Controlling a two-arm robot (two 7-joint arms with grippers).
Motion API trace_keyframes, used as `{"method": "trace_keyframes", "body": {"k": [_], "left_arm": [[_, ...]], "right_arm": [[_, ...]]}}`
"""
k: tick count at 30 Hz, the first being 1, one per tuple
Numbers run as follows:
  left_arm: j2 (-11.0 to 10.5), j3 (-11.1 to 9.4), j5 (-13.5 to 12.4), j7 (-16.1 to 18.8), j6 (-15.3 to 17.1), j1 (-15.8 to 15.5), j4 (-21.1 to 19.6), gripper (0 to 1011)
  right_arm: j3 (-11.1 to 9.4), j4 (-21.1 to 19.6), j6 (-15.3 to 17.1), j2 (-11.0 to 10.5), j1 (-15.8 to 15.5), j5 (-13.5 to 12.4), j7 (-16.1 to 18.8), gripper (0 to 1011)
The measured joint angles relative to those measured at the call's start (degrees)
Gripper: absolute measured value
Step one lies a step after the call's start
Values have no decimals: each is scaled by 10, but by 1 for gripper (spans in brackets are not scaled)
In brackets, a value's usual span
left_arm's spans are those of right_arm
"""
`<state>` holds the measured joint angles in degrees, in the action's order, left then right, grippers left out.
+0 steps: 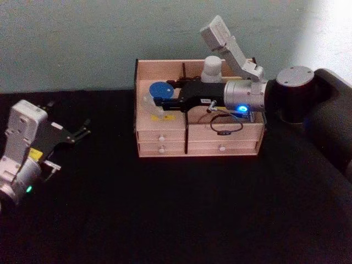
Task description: Pick up the facial cleanser and watermelon frost from the table and place them into the tiered storage box.
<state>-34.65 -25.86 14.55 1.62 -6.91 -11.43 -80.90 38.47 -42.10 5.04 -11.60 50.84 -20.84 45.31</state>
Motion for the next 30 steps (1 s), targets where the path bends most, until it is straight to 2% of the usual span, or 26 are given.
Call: {"method": "trace_keyframes", "body": {"k": [7,18,26,30], "left_arm": [[0,0,0,0,0,0,0,1002],[0,0,0,0,0,0,0,1001],[0,0,0,0,0,0,0,1001],[0,0,0,0,0,0,0,1001]], "right_arm": [[0,-1,0,0,0,-1,0,729],[1,-2,1,-1,-1,-1,0,1002],[0,-6,1,-2,-2,-1,-1,1000],[-12,-48,-3,-15,-21,-2,-17,1000]]}}
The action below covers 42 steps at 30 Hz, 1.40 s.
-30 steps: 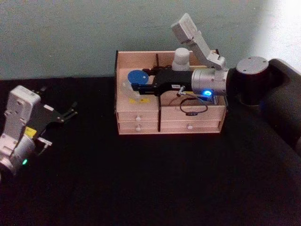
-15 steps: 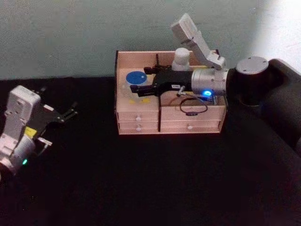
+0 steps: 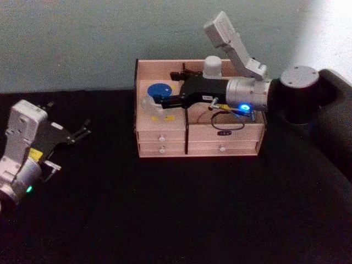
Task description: Pick up the facial cleanser and watermelon frost from the table and place them into the tiered storage box.
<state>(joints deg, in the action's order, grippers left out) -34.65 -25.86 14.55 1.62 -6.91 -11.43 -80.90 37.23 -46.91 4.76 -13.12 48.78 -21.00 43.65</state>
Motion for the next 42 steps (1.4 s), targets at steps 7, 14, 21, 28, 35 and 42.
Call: {"method": "trace_keyframes", "body": {"k": [7,14,21,28,35,42], "left_arm": [[0,0,0,0,0,0,0,1001],[0,0,0,0,0,0,0,1001],[0,0,0,0,0,0,0,1001],[0,0,0,0,0,0,0,1001],[0,0,0,0,0,0,0,1001],[0,0,0,0,0,0,0,1001]], "right_arm": [[-23,-104,8,-39,-45,-13,-19,1000],[-42,-217,33,-97,-102,-45,-20,1000],[-68,-314,64,-171,-173,-85,-30,1000],[-116,-378,89,-234,-244,-122,-90,1000],[-176,-422,85,-254,-308,-117,-216,1000],[-195,-417,66,-219,-342,-23,-383,1000]]}}
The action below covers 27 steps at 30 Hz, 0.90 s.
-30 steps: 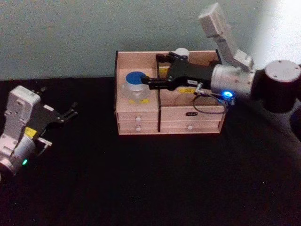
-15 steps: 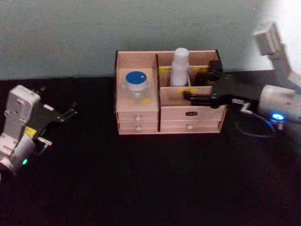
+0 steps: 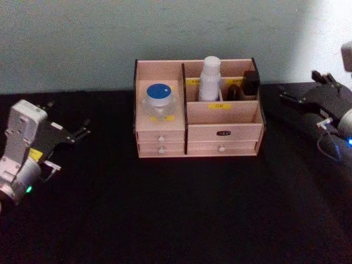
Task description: Pick up the facial cleanser and watermelon frost from the table and place them into the tiered storage box.
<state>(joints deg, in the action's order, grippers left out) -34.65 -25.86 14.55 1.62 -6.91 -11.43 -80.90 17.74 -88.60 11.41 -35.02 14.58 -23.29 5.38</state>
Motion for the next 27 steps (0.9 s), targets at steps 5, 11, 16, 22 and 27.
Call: {"method": "trace_keyframes", "body": {"k": [5,11,16,22,27], "left_arm": [[0,0,0,0,0,0,0,1001],[0,0,0,0,0,0,0,1001],[0,0,0,0,0,0,0,1001],[0,0,0,0,0,0,0,1001],[0,0,0,0,0,0,0,1001]], "right_arm": [[2,38,-10,36,-4,49,-76,1000],[7,81,-10,62,1,69,-97,1000],[13,113,-8,78,9,78,-91,1000],[15,125,-6,83,14,82,-85,1000],[15,123,-6,82,13,82,-86,1000]]}}
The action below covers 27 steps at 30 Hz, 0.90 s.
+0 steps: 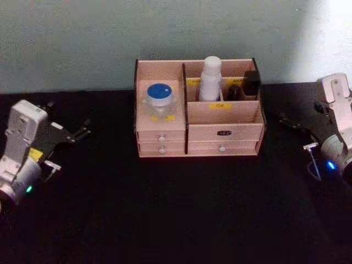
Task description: Pick up the facial cleanser and watermelon frost from the table and place them into the tiered storage box.
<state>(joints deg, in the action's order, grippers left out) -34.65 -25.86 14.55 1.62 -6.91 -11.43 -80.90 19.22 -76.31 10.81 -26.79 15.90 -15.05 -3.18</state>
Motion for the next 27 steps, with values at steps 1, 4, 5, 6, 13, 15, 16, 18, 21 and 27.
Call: {"method": "trace_keyframes", "body": {"k": [1,4,5,6,13,15,16,18,21,27], "left_arm": [[0,0,0,0,0,0,0,1001],[0,0,0,0,0,0,0,1001],[0,0,0,0,0,0,0,1001],[0,0,0,0,0,0,0,1001],[0,0,0,0,0,0,0,1001],[0,0,0,0,0,0,0,1001],[0,0,0,0,0,0,0,1001],[0,0,0,0,0,0,0,1001],[0,0,0,0,0,0,0,1001],[0,0,0,0,0,0,0,1001]], "right_arm": [[0,0,0,0,0,0,0,1000],[0,-1,0,-1,-1,0,-1,1000],[0,-2,0,-1,-1,0,-1,1000],[0,-2,0,-1,-1,0,-1,1000],[-1,-3,0,-1,-1,0,-2,1000],[-1,-3,0,-1,-1,0,-2,1000],[-1,-3,0,-1,-1,0,-2,1000],[-1,-4,-1,-1,-1,-1,-2,1000],[-1,-4,-1,-1,-1,-1,-2,1000],[-1,-4,-1,-2,-2,-1,-3,1000]]}}
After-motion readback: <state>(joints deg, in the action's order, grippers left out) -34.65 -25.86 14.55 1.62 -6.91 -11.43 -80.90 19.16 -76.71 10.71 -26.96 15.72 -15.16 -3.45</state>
